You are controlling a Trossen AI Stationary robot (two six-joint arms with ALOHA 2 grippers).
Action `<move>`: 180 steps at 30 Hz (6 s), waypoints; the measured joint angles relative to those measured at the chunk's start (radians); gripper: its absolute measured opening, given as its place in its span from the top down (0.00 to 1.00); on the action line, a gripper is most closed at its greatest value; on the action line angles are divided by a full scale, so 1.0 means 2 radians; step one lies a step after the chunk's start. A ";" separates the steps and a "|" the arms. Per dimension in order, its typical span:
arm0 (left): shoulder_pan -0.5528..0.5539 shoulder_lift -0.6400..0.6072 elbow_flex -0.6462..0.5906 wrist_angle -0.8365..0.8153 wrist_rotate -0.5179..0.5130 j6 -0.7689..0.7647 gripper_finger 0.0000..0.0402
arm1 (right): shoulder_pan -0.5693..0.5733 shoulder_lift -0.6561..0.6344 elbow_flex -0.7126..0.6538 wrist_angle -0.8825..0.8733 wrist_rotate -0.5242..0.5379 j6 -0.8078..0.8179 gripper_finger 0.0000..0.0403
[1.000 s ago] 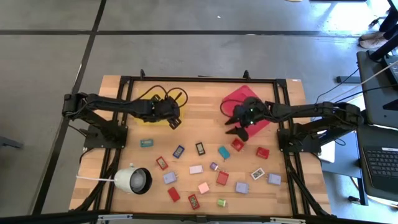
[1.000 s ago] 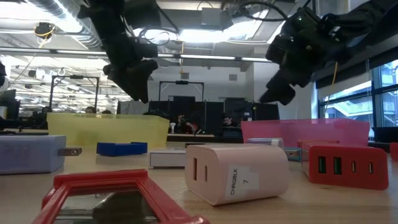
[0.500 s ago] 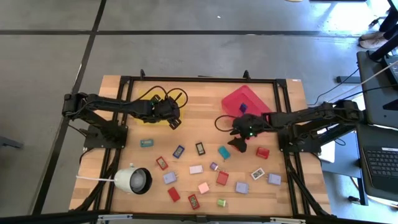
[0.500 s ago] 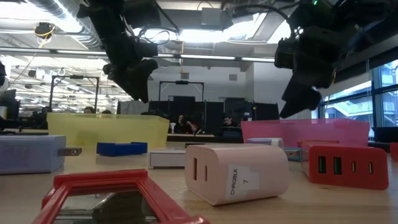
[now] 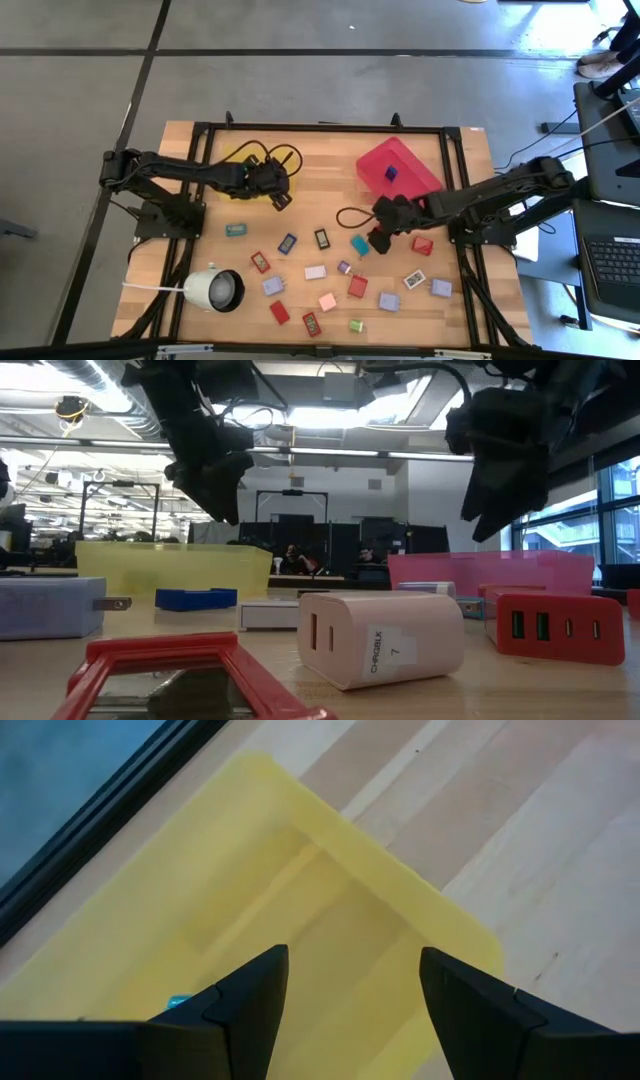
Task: Pick & Place Office items
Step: Put the top left red charger adapter into the yellow bin
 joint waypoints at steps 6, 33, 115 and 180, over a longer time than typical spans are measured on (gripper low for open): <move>-0.017 0.000 0.000 0.000 0.001 0.000 0.44 | 0.014 0.064 0.048 -0.052 0.001 0.003 0.22; -0.069 0.000 0.000 0.000 -0.010 -0.008 0.44 | -0.008 0.174 0.098 -0.155 -0.016 -0.016 0.26; -0.061 0.000 0.001 0.449 0.050 0.053 0.39 | -0.006 0.173 0.251 0.155 0.401 -0.688 0.44; 0.097 -0.094 -0.177 0.207 0.105 -0.070 0.67 | -0.025 0.028 0.101 -0.310 0.092 -0.123 0.24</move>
